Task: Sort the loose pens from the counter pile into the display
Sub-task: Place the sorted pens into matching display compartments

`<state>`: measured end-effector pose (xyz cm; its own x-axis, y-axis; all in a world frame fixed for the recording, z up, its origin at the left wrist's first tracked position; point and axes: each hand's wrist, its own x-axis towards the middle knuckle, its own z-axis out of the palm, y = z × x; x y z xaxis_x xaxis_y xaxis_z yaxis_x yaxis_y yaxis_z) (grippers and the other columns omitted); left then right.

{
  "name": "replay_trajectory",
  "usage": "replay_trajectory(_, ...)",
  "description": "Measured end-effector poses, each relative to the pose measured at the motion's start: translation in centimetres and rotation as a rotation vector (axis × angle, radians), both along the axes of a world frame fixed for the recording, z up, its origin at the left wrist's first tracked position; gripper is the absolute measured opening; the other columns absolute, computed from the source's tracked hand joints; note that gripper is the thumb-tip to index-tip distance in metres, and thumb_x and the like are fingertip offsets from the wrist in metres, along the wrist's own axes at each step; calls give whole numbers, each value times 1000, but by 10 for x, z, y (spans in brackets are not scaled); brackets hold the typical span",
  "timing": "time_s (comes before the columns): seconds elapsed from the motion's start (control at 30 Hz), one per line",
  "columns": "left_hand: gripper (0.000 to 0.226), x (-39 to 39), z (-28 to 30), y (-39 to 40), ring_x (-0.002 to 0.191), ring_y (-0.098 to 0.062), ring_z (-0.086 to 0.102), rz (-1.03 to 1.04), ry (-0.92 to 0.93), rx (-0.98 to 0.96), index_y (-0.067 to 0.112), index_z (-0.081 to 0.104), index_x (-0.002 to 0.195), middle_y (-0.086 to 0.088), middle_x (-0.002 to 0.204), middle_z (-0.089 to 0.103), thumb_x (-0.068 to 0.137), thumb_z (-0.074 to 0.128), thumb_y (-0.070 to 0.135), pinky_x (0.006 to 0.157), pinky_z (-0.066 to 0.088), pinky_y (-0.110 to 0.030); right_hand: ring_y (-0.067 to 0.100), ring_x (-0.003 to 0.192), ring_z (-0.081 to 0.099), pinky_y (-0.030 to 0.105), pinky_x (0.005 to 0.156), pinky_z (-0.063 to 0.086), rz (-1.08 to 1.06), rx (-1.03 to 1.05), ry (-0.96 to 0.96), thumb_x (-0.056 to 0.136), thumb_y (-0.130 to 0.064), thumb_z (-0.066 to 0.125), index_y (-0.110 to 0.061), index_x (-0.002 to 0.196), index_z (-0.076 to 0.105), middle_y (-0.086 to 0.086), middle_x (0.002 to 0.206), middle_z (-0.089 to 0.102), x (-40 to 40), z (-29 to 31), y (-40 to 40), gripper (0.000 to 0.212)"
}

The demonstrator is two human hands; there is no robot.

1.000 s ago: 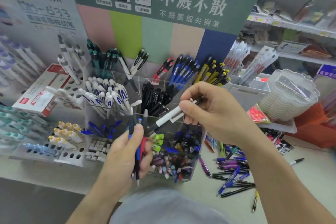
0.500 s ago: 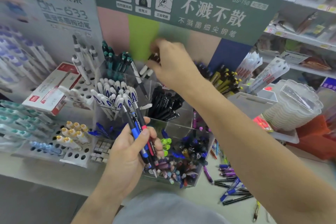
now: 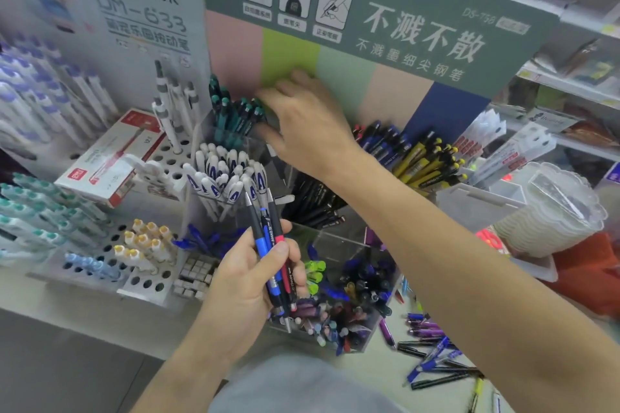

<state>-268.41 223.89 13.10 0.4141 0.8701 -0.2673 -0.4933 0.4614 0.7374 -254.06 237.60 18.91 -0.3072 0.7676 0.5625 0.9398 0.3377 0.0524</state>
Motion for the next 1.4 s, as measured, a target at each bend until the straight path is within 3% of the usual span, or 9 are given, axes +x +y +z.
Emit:
replay_trajectory(0.4,31,-1,6,-7,67,-27,58,-33,-66,-30,4,56,118,-14,82,58,87,55,9,59,56,-36,37,98,55,47,81,51,-254,133,209,76,-25,77,-4,98,64,17,101,56,6,7,-31,33)
replay_trajectory(0.53,33,1,-1,-7,70,-30,63,-22,-74,-42,2,56,121,-18,86,61,89,52,8,64,59,-39,24,87,55,29,77,48,8,124,457,87,-11,75,0,97,64,12,95,56,7,8,-85,18)
replay_trajectory(0.7,42,6,-6,-7,102,-27,66,2,-72,-35,4,54,134,-20,112,68,94,48,16,88,58,-40,15,57,59,34,55,50,-29,-555,793,88,-27,78,-21,92,58,-5,71,62,8,-10,-163,21)
replay_trajectory(0.8,46,12,-4,-10,82,-17,61,29,-141,-34,8,57,133,-8,92,63,89,50,17,77,58,-28,19,63,64,37,62,56,-185,-809,903,84,-33,80,-23,98,56,-7,82,68,13,-27,-185,30)
replay_trajectory(0.87,46,16,-2,-13,77,-15,58,44,-156,-24,10,57,133,-5,88,60,88,50,16,72,56,-25,27,67,68,43,66,61,-223,-999,1202,89,-23,76,-17,105,55,-1,84,72,12,-34,-195,27)
replay_trajectory(0.97,46,22,-2,-14,73,-12,57,57,-91,28,15,56,133,-1,84,59,87,51,16,65,55,-24,29,67,68,39,61,60,-217,-1097,1671,92,-7,71,-4,117,52,16,83,71,10,-41,-204,32)
replay_trajectory(1.07,45,28,-2,-15,65,-8,56,69,25,124,20,52,134,5,76,60,89,50,19,52,52,-21,26,64,67,35,61,57,-237,-1028,1859,88,-1,73,1,114,56,19,81,70,9,-46,-212,31)
replay_trajectory(1.3,36,39,-18,-18,73,-9,51,179,224,303,34,50,124,9,83,55,89,57,29,70,49,-27,20,64,67,28,60,56,-233,-873,1730,86,-2,76,-2,93,73,19,77,73,19,-48,-223,8)
replay_trajectory(1.4,49,40,-21,-23,80,-9,51,177,368,348,17,46,123,-12,94,55,88,56,51,79,47,-29,15,59,59,23,59,50,-252,-756,1693,87,-2,73,-15,84,80,7,67,70,30,-45,-223,15)
